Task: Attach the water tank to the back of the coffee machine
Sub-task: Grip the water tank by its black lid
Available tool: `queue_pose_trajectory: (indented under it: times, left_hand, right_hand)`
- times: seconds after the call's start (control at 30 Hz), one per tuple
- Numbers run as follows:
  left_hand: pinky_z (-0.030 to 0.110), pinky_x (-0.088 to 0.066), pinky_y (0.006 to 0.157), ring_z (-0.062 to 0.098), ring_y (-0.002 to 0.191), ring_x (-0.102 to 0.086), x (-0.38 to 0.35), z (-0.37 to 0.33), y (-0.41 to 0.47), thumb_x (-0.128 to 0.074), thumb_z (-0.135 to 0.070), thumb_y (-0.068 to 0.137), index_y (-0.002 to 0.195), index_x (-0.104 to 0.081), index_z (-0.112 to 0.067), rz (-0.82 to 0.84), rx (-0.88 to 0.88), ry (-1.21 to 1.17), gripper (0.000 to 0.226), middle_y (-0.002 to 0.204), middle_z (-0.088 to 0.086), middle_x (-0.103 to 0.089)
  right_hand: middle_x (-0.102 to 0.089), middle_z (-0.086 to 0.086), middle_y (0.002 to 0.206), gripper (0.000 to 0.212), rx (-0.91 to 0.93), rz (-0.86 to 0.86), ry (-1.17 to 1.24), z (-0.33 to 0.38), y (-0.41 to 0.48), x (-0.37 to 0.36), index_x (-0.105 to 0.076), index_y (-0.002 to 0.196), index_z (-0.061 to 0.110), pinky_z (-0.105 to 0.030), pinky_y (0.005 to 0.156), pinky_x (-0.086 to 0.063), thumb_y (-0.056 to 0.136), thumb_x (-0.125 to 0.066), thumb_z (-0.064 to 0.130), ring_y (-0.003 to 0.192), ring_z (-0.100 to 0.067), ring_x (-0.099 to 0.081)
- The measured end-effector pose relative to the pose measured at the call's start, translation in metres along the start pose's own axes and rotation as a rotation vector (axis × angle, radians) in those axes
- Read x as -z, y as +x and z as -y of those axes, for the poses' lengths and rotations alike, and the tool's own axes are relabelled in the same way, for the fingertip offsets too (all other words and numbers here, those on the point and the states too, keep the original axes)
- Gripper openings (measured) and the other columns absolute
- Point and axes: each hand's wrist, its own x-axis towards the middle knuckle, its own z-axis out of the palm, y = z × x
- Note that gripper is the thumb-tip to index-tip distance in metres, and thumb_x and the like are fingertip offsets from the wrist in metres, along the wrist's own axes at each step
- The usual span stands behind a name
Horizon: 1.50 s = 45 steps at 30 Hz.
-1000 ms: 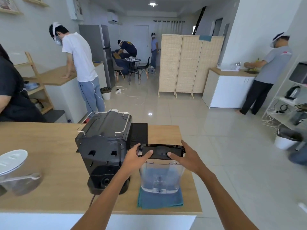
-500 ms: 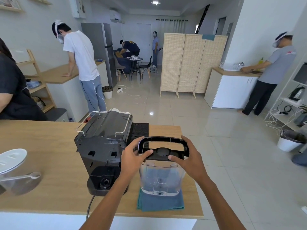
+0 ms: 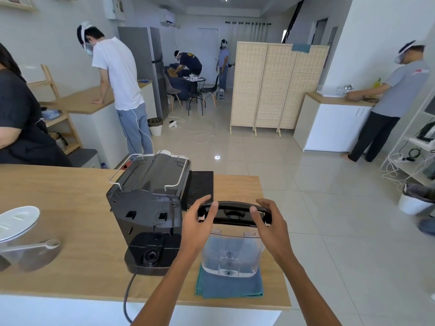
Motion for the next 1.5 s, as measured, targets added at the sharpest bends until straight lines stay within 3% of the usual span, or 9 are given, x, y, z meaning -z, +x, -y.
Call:
queue_pose_trajectory:
  times: [0.17, 0.33, 0.47, 0.63, 0.8, 0.93, 1.03, 1.3, 1.5]
  left_hand:
    - [0.025, -0.035, 0.11, 0.004, 0.131, -0.049, -0.001, 0.0, -0.001, -0.061, -0.053, 0.09, 0.137, -0.062, -0.034, -0.017, 0.046, -0.097, 0.051, 0.137, -0.014, -0.061]
    - [0.034, -0.035, 0.116, 0.009, 0.135, -0.05, -0.003, -0.001, 0.0, -0.063, -0.036, 0.096, 0.141, -0.059, -0.033, -0.016, 0.069, -0.152, 0.045, 0.144, -0.007, -0.06]
    - [0.042, -0.032, 0.122, 0.009, 0.143, -0.041, 0.003, 0.009, -0.004, -0.065, -0.029, 0.096, 0.148, -0.05, -0.034, 0.075, 0.042, -0.127, 0.053, 0.152, -0.008, -0.051]
    - [0.052, -0.023, 0.124, 0.004, 0.153, -0.02, 0.009, 0.026, -0.006, -0.072, -0.059, 0.079, 0.148, -0.032, -0.06, 0.263, -0.002, 0.086, 0.079, 0.162, -0.022, -0.031]
    - [0.054, -0.024, 0.123, 0.008, 0.155, -0.016, 0.014, 0.024, -0.009, -0.076, -0.068, 0.073, 0.149, -0.017, -0.065, 0.296, -0.034, 0.213, 0.097, 0.164, -0.024, -0.025]
    - [0.043, -0.028, 0.12, 0.002, 0.149, -0.025, 0.018, 0.022, -0.01, -0.085, -0.064, 0.063, 0.151, -0.011, -0.064, 0.313, -0.066, 0.292, 0.115, 0.161, -0.024, -0.029]
    - [0.053, -0.025, 0.123, 0.009, 0.154, -0.019, 0.019, 0.022, -0.01, -0.09, -0.059, 0.059, 0.151, -0.014, -0.063, 0.316, -0.059, 0.288, 0.12, 0.161, -0.024, -0.03]
    - [0.068, -0.042, 0.106, 0.032, 0.146, -0.037, 0.033, 0.015, -0.03, -0.086, -0.069, 0.051, 0.146, -0.024, -0.067, 0.248, -0.06, 0.206, 0.114, 0.157, -0.015, -0.04]
    - [0.056, -0.037, 0.117, 0.006, 0.149, -0.032, 0.071, -0.007, -0.043, -0.086, -0.064, 0.053, 0.148, -0.027, -0.063, 0.152, -0.137, 0.139, 0.111, 0.154, -0.028, -0.041]
  right_hand:
    - [-0.062, 0.015, 0.137, 0.054, 0.022, -0.014, 0.03, -0.005, 0.001, -0.001, -0.059, 0.136, 0.035, -0.03, 0.11, -0.043, 0.089, -0.051, 0.059, 0.129, -0.007, -0.054]
    - [-0.055, 0.013, 0.147, 0.051, -0.006, 0.011, 0.134, -0.01, 0.0, -0.001, -0.055, 0.142, 0.04, -0.045, 0.116, -0.04, 0.093, -0.057, 0.053, 0.138, -0.012, -0.049]
    - [-0.041, 0.015, 0.158, 0.063, 0.005, 0.067, 0.092, -0.017, -0.004, 0.004, -0.039, 0.148, 0.048, -0.04, 0.119, -0.035, 0.088, -0.056, 0.054, 0.145, -0.009, -0.038]
    - [-0.035, 0.028, 0.152, 0.067, 0.045, 0.135, -0.06, -0.035, -0.012, 0.006, -0.028, 0.148, 0.053, -0.028, 0.116, -0.035, 0.087, -0.056, 0.059, 0.132, 0.019, -0.034]
    - [-0.039, 0.021, 0.158, 0.083, 0.066, 0.145, -0.082, -0.041, -0.013, 0.005, -0.022, 0.153, 0.054, -0.032, 0.115, -0.039, 0.079, -0.053, 0.079, 0.143, -0.004, -0.04]
    - [-0.055, 0.023, 0.14, 0.109, 0.079, 0.247, -0.129, -0.046, -0.012, 0.011, -0.02, 0.154, 0.052, -0.017, 0.104, -0.045, 0.066, -0.083, 0.062, 0.127, 0.006, -0.052]
    - [-0.058, 0.022, 0.137, 0.114, 0.1, 0.256, -0.124, -0.049, -0.01, 0.012, -0.026, 0.154, 0.047, -0.012, 0.1, -0.045, 0.06, -0.089, 0.058, 0.124, 0.005, -0.055]
    - [-0.06, 0.01, 0.136, 0.111, 0.158, 0.181, -0.062, -0.03, -0.026, 0.002, -0.037, 0.152, 0.039, -0.03, 0.103, -0.053, 0.057, -0.094, 0.049, 0.125, -0.006, -0.057]
    - [-0.058, 0.011, 0.143, 0.115, 0.228, 0.2, -0.074, 0.024, -0.036, -0.009, -0.034, 0.152, 0.045, -0.032, 0.108, -0.049, 0.053, -0.089, 0.065, 0.13, -0.008, -0.055]
